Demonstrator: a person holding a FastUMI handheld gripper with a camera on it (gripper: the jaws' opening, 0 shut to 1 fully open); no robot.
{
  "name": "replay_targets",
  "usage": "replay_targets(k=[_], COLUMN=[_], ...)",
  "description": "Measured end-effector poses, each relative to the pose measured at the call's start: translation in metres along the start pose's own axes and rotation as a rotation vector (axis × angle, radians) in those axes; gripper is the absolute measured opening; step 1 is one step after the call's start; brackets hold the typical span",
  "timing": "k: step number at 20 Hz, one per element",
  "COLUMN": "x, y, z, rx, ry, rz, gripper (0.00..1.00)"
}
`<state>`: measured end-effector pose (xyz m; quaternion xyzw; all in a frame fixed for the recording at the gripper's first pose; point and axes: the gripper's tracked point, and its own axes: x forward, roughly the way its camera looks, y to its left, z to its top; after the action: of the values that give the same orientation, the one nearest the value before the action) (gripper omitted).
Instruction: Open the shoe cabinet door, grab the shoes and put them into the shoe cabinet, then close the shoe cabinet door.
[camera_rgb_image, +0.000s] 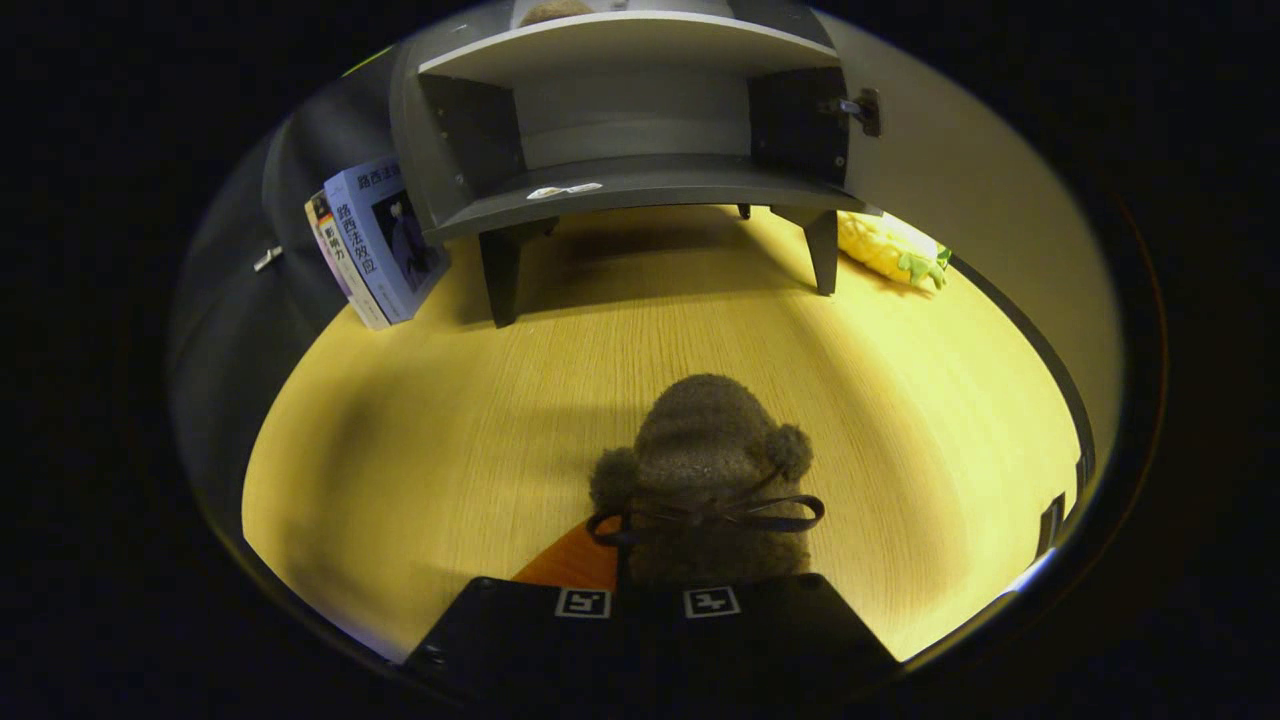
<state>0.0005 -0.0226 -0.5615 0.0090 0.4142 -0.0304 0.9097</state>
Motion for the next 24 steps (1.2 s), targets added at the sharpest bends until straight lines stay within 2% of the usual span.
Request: replay_targets(k=[4, 11, 15, 19, 24], x=[0.001, 0.001, -0.019, -0.071, -0.157], y=[0.001, 0.0, -0.001, -0.01, -0.024], z=[0.0, 0.0, 0.003, 0.048, 0.14], rx=[0.09, 0.067, 0.04, 0.016, -0.036], ry=[0.006, -0.007, 0.013, -0.048, -0.194], rz=[0.036, 0.015, 0.032, 0.071, 0.133], gripper=[0.12, 0.12, 0.12, 0.12, 0.11])
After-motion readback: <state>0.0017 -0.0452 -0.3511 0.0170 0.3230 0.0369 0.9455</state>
